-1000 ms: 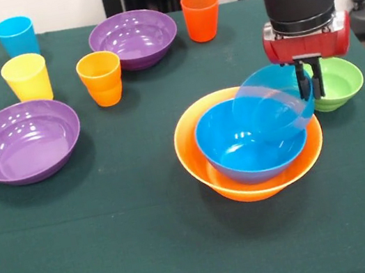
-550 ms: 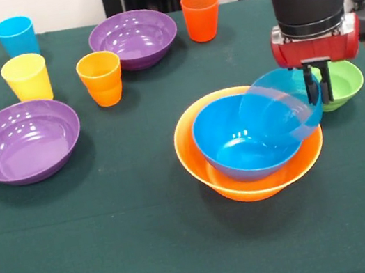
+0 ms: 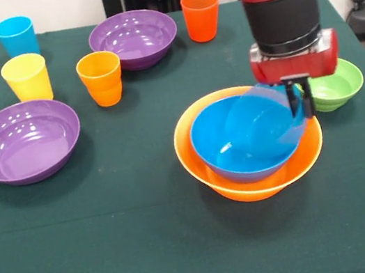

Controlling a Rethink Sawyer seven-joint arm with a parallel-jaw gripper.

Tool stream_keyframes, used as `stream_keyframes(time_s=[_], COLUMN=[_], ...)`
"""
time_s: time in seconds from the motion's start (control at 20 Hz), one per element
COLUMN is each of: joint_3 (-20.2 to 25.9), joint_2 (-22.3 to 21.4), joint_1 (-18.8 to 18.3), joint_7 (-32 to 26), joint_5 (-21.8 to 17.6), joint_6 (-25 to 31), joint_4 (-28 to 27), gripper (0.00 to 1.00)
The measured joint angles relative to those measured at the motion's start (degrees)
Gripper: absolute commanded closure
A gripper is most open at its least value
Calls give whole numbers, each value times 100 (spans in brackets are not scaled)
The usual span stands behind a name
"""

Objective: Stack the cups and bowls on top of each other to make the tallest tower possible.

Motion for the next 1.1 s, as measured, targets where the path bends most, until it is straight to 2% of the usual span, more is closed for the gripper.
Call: stream_keyframes(time_s=[0.15, 0.65, 0.95, 1.0, 1.1], joint_3=[26, 28, 30, 29, 29], joint_2=[81, 114, 83, 36, 26], joint_1=[-117, -115, -127, -127, -128], joint_7=[0, 0, 0, 0, 0], joint_5=[-159, -586, -794, -937, -958], joint_6=[161, 863, 996, 997, 997], joint_4=[-138, -369, -373, -373, -373], gripper=[100, 100, 100, 0, 0])
